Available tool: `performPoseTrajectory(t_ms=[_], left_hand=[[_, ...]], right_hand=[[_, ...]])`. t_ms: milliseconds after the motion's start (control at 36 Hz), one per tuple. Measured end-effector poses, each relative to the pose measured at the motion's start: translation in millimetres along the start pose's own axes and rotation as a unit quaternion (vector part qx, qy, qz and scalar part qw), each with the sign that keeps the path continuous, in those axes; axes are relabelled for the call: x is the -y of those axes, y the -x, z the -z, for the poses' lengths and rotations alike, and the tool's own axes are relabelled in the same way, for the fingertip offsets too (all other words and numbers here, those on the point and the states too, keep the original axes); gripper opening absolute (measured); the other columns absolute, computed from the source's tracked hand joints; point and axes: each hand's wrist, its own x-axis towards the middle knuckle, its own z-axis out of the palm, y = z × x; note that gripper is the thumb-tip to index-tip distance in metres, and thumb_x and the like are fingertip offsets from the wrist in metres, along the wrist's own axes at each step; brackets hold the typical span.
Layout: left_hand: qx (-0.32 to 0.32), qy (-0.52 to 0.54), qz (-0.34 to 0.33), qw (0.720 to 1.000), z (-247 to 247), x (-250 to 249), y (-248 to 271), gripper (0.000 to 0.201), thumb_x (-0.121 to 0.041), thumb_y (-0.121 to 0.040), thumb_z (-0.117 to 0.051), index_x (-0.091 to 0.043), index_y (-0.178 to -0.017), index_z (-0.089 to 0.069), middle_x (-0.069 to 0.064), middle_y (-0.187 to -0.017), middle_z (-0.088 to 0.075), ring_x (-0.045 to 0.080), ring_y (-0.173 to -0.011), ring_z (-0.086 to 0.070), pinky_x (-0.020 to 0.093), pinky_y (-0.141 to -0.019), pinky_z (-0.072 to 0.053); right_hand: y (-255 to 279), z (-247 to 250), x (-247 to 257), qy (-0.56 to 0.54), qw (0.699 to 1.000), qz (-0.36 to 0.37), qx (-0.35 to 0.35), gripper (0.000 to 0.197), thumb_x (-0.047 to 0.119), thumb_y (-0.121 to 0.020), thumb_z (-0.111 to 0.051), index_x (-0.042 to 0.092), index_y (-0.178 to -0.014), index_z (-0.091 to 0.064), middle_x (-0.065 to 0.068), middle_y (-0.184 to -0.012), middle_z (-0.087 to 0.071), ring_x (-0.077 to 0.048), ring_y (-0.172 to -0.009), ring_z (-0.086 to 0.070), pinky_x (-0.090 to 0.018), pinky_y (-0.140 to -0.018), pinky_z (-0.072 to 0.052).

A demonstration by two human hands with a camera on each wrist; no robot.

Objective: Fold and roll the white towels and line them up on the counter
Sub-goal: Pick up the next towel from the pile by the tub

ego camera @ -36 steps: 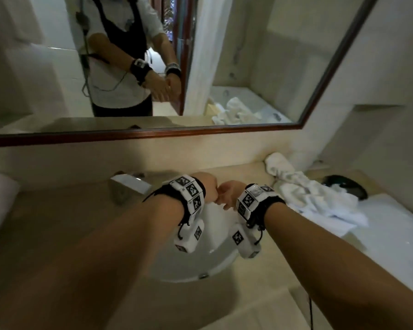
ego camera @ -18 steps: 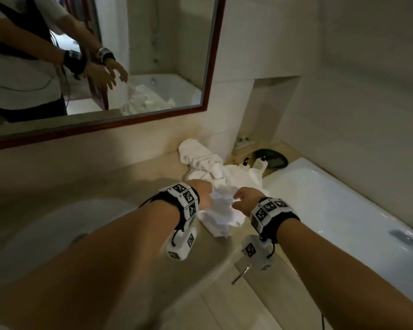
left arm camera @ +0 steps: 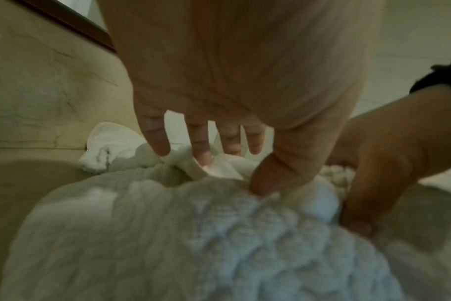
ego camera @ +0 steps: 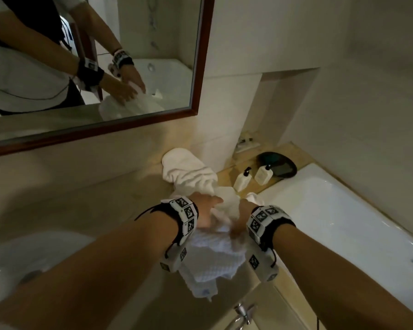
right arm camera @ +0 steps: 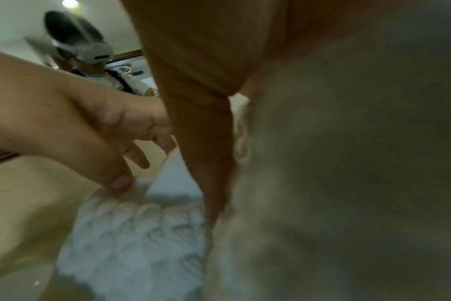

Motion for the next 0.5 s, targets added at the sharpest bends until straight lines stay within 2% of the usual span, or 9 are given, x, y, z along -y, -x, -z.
performPoseTrajectory(t_ms=[83,139,222,278,333,361,389,444,500], left_hand=[[-0.001,-0.004,0.025,1.000,16,-1,-10,0.078,-0.037,-0.083,-0.057,-0.034,-0.149,-0.018,0.003,-0.149,-0.040,0.028,-0.130,-0.044,0.040,-0.103,-0.042],[-0.007,-0.004,0.046,0.999,29,0,-14,0.088,-0.048,-0.075,-0.057,-0.037,-0.149,-0.010,0.005,-0.146,-0.043,0.029,-0.121,-0.051,0.041,-0.096,-0.048],[-0.003,0.036,0.079,0.996,47,3,-16,0.108,-0.050,-0.064,-0.062,-0.039,-0.148,0.005,0.006,-0.133,-0.054,0.026,-0.100,-0.060,0.037,-0.080,-0.054],[-0.043,0.027,0.065,0.997,61,3,-12,0.110,-0.048,-0.060,-0.070,-0.030,-0.149,-0.007,0.001,-0.111,-0.060,0.021,-0.090,-0.059,0.034,-0.074,-0.053],[-0.106,0.035,0.031,0.993,72,3,-8,0.097,-0.044,-0.058,-0.078,-0.022,-0.140,-0.033,-0.002,-0.117,-0.052,0.019,-0.104,-0.052,0.037,-0.087,-0.049],[-0.125,0.061,0.012,0.990,76,4,-6,0.088,-0.038,-0.059,-0.080,-0.021,-0.137,-0.040,-0.002,-0.123,-0.050,0.018,-0.110,-0.049,0.036,-0.095,-0.046],[-0.136,0.091,0.007,0.986,78,8,-4,0.077,-0.032,-0.062,-0.079,-0.021,-0.131,-0.048,-0.001,-0.125,-0.052,0.019,-0.112,-0.050,0.036,-0.097,-0.045],[-0.164,0.124,0.019,0.978,84,11,5,0.046,-0.028,-0.069,-0.075,-0.021,-0.111,-0.059,0.003,-0.113,-0.062,0.023,-0.106,-0.058,0.039,-0.094,-0.049],[-0.203,0.149,0.030,0.967,92,15,17,0.026,-0.027,-0.076,-0.073,-0.018,-0.097,-0.059,0.007,-0.104,-0.065,0.025,-0.098,-0.061,0.043,-0.090,-0.051]], right_hand=[[-11,25,-4,0.028,0.998,0.053,0.024,0.074,0.042,-0.067,-0.076,0.026,-0.127,-0.036,-0.004,-0.119,-0.054,-0.030,-0.102,-0.057,-0.042,-0.086,-0.051],[-19,49,0,0.012,0.995,0.091,0.035,0.060,0.028,-0.073,-0.076,0.018,-0.119,-0.040,-0.007,-0.104,-0.053,-0.025,-0.088,-0.054,-0.035,-0.076,-0.049],[-20,80,12,-0.015,0.979,0.197,0.043,0.053,0.000,-0.071,-0.076,0.020,-0.106,-0.041,0.000,-0.100,-0.055,-0.012,-0.079,-0.052,-0.020,-0.062,-0.043],[-17,99,19,-0.043,0.958,0.277,0.054,0.051,-0.015,-0.069,-0.072,0.009,-0.107,-0.049,0.010,-0.097,-0.050,0.010,-0.075,-0.050,-0.002,-0.064,-0.038],[-15,113,25,-0.062,0.936,0.344,0.031,0.050,-0.023,-0.066,-0.066,0.000,-0.110,-0.057,0.000,-0.104,-0.056,0.020,-0.078,-0.052,0.003,-0.071,-0.036],[-12,117,29,-0.078,0.931,0.358,0.011,0.049,-0.021,-0.067,-0.064,0.002,-0.110,-0.060,-0.004,-0.107,-0.061,0.016,-0.082,-0.054,-0.001,-0.075,-0.039],[-8,121,33,-0.075,0.924,0.374,-0.014,0.048,-0.017,-0.069,-0.063,0.006,-0.110,-0.062,-0.006,-0.110,-0.064,0.005,-0.090,-0.058,-0.008,-0.080,-0.043],[2,129,41,-0.055,0.913,0.400,-0.064,0.049,-0.006,-0.072,-0.067,0.013,-0.117,-0.061,-0.005,-0.112,-0.065,-0.015,-0.100,-0.060,-0.023,-0.086,-0.047],[11,135,48,-0.059,0.900,0.416,-0.114,0.053,0.009,-0.074,-0.074,0.015,-0.122,-0.053,0.000,-0.109,-0.061,-0.018,-0.097,-0.059,-0.027,-0.082,-0.048]])
